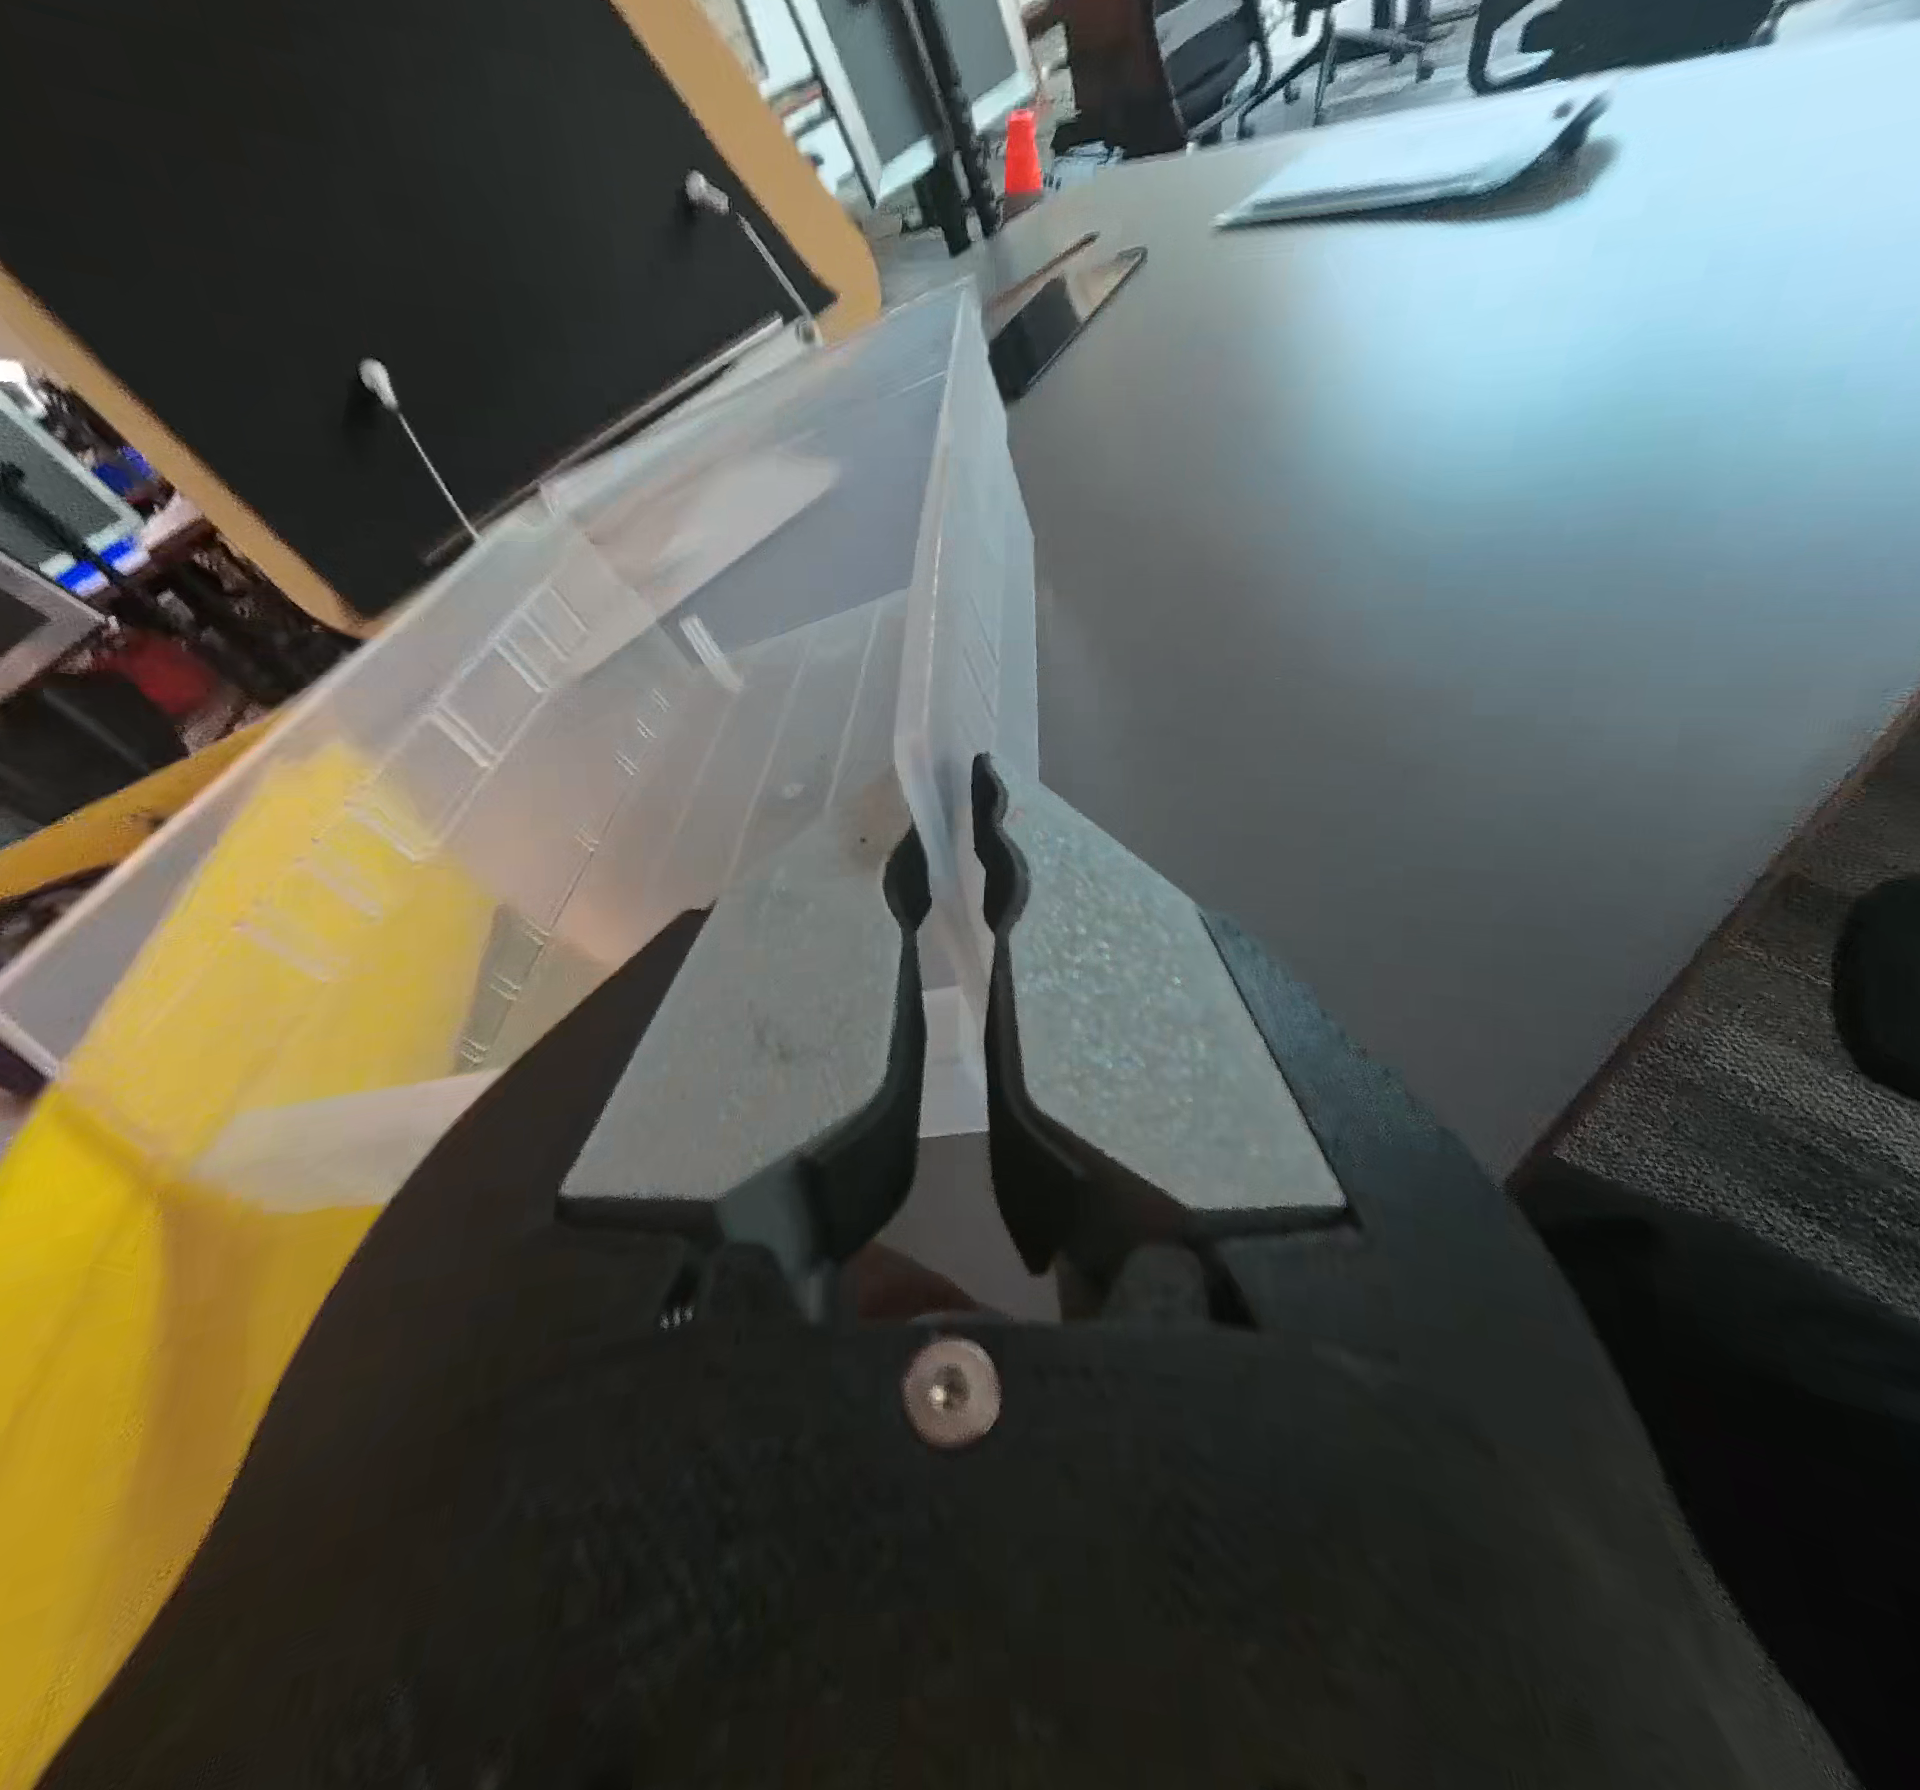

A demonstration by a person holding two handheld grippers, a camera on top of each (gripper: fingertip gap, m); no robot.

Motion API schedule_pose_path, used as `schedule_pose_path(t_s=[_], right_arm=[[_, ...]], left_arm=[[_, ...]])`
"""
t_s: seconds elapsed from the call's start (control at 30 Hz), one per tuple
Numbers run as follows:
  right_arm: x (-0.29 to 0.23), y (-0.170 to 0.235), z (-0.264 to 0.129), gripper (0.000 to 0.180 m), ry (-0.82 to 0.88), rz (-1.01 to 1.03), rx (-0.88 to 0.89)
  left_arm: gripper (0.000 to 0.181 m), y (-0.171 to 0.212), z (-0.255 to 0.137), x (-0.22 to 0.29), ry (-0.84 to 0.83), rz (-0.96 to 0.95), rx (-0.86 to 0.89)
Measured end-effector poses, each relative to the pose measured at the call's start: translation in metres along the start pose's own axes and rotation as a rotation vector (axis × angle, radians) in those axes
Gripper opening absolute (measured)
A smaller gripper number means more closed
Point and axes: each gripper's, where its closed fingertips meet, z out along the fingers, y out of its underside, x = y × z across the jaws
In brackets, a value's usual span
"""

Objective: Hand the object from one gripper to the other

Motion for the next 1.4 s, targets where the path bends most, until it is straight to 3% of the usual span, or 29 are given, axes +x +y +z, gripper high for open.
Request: schedule_pose_path(t_s=[0.03, 0.3, 0.53, 0.7, 0.9, 1.03, 1.1, 1.2, 1.3, 1.4], right_arm=[[-0.002, -0.004, -0.001, 0.057, -0.015, 0.011, 0.018], [-0.007, -0.005, -0.011, 0.055, -0.017, -0.009, 0.028], [-0.006, 0.001, -0.013, 0.055, -0.029, -0.017, -0.002], [-0.023, 0.01, 0.002, 0.055, -0.098, -0.007, -0.049], [-0.076, 0.041, 0.04, 0.056, -0.236, -0.087, -0.17], [-0.095, 0.076, 0.06, 0.059, -0.256, -0.144, -0.296], [-0.104, 0.088, 0.059, 0.06, -0.26, -0.193, -0.337], [-0.129, 0.098, 0.054, 0.059, -0.321, -0.25, -0.375], [-0.149, 0.103, 0.058, 0.063, -0.325, -0.306, -0.392], [-0.173, 0.11, 0.072, 0.064, -0.376, -0.282, -0.395]], left_arm=[[0.0, 0.003, 0.004, -0.001, -0.024, 0.002, -0.003], [0.0, 0.001, 0.005, -0.035, -0.221, -0.059, 0.115], [0.0, 0.024, -0.027, -0.037, -0.216, -0.043, 0.066], [0.0, 0.024, -0.025, -0.013, -0.173, -0.06, 0.042], [0.01, -0.007, 0.022, 0.065, 0.085, -0.021, 0.041], [0.02, -0.057, -0.006, 0.095, 0.378, -0.158, 0.129], [0.024, -0.072, -0.044, 0.076, 0.423, -0.193, 0.182], [0.026, -0.069, -0.097, 0.008, 0.316, -0.168, 0.243], [0.042, -0.035, -0.131, -0.071, 0.21, -0.275, 0.165], [0.054, 0.021, -0.143, -0.152, -0.028, -0.277, 0.033]])
